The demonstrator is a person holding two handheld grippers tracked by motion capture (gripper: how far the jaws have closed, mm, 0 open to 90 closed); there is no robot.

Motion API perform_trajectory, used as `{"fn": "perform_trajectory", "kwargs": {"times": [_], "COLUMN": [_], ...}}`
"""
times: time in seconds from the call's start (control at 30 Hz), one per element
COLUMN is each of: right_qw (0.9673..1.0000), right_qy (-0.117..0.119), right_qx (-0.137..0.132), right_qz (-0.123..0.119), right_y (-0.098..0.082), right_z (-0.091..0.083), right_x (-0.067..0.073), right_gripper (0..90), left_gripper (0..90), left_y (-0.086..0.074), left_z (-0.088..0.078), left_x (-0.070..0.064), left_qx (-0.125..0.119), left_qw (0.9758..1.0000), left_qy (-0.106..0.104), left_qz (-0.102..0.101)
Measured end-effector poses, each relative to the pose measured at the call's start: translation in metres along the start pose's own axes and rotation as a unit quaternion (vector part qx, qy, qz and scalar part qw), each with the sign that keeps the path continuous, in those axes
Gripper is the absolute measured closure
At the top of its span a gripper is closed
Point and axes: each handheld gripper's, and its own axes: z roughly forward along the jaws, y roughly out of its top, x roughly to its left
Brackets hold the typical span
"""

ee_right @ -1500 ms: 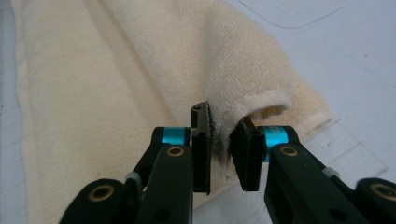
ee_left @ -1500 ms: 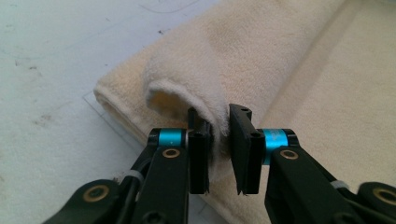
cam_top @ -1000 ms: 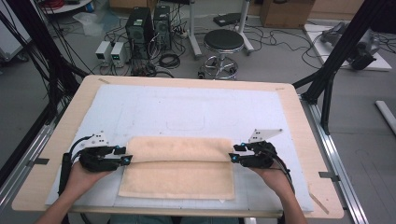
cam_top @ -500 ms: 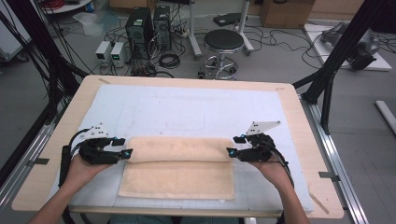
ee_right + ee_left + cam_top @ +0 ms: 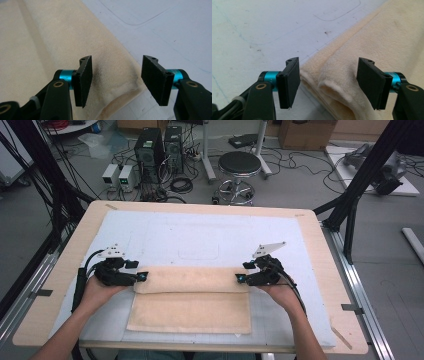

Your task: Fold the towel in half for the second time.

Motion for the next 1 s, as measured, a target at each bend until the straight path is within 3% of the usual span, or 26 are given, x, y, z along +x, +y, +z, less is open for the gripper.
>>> {"fn": "perform_trajectory", "kwargs": {"times": [0.1, 0.17, 0.23, 0.3, 0.37, 0.57, 0.77, 1.0], "right_qw": [1.0000, 0.9999, 0.9997, 0.9993, 0.9988, 0.9973, 0.9954, 0.9944], "right_qy": [-0.002, 0.002, 0.013, 0.025, 0.028, 0.039, 0.051, 0.053], "right_qx": [0.008, 0.012, 0.018, 0.020, 0.019, 0.005, -0.017, -0.024], "right_qz": [0.001, 0.004, -0.003, -0.020, -0.037, -0.062, -0.080, -0.088], "right_y": [0.001, 0.001, 0.001, 0.003, 0.004, 0.006, -0.001, -0.021], "right_z": [0.003, 0.005, 0.007, 0.006, 0.002, -0.013, -0.029, -0.038], "right_x": [-0.003, -0.003, -0.001, 0.003, 0.009, 0.026, 0.048, 0.067], "right_gripper": [41.8, 44.6, 54.1, 69.3, 78.1, 80.9, 81.6, 81.9], "left_gripper": [34.8, 46.9, 59.6, 73.2, 79.7, 82.1, 81.5, 83.2], "left_y": [0.000, -0.001, -0.001, 0.000, 0.000, -0.002, -0.017, -0.035], "left_z": [0.003, 0.004, 0.004, 0.001, -0.003, -0.023, -0.044, -0.058], "left_x": [0.002, 0.002, -0.002, -0.006, -0.007, -0.022, -0.041, -0.058], "left_qx": [0.001, 0.003, 0.008, 0.004, -0.001, -0.027, -0.048, -0.042], "left_qw": [1.0000, 0.9996, 0.9994, 0.9988, 0.9986, 0.9969, 0.9942, 0.9918], "left_qy": [-0.004, -0.028, -0.029, -0.039, -0.040, -0.048, -0.045, -0.052], "left_qz": [-0.004, 0.003, 0.020, 0.028, 0.034, 0.056, 0.085, 0.109]}}
